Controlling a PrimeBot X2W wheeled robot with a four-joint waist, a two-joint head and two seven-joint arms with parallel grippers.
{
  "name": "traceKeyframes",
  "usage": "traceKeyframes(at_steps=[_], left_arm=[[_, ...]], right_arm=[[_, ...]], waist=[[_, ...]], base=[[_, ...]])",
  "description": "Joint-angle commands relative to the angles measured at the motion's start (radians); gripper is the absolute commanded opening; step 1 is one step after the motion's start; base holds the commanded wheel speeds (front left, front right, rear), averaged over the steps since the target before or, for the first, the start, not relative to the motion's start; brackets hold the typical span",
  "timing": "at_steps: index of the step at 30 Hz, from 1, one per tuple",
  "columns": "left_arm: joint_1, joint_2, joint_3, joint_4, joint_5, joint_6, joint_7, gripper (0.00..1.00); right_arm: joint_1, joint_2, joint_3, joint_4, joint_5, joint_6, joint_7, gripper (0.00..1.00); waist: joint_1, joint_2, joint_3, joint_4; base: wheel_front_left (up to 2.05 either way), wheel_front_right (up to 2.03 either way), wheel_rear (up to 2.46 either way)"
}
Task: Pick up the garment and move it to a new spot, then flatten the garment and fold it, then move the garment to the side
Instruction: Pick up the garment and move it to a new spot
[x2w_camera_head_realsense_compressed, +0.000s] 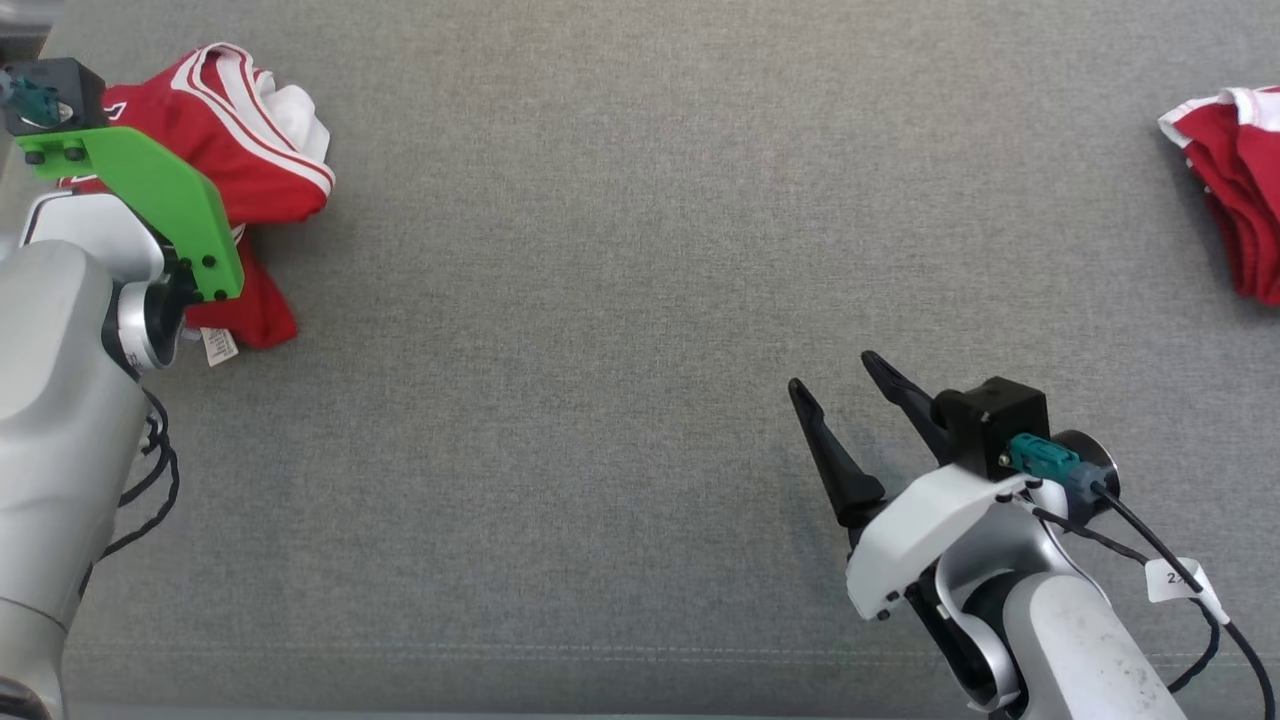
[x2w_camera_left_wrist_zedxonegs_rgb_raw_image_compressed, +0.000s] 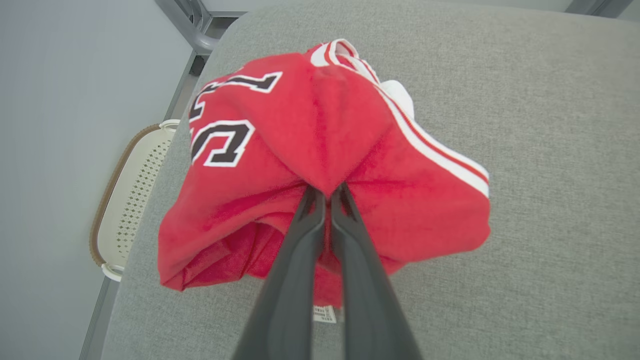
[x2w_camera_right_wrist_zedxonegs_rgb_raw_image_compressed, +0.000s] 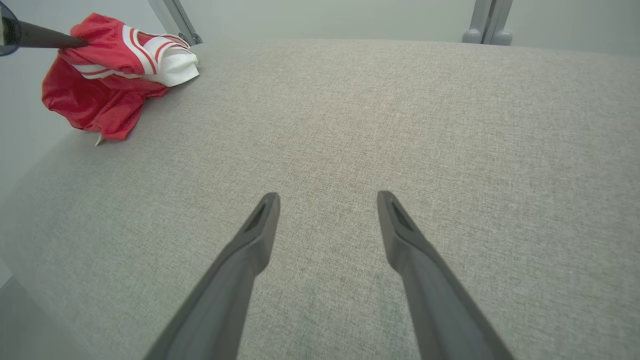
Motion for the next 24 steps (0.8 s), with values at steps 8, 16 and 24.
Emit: traceKeyframes(at_steps=[8,16,24], left_arm=[[-0.074,-0.012,-0.04,-0.077,0.048,-0.014,-0.007,0.0],[-0.121,-0.066,-0.068,-0.191,0.065,-0.043,-0.051,0.0],[-0.165,-0.142,-0.102,-0.278,0.078,-0.058,-0.062,0.0]], right_arm=[[-0.018,0.011,0.027,0.076,0.045,0.0,-0.052,1.0],[-0.007,0.014,0.05,0.133,0.094,0.0,-0.098,1.0],[0.005,0.013,0.063,0.166,0.123,0.0,-0.121,1.0]], waist=[[0.0,0.0,-0.151,-0.109],[0.0,0.0,-0.252,-0.208],[0.0,0.0,-0.299,-0.261]], base=[[0.0,0.0,0.0],[0.0,0.0,0.0],[0.0,0.0,0.0]])
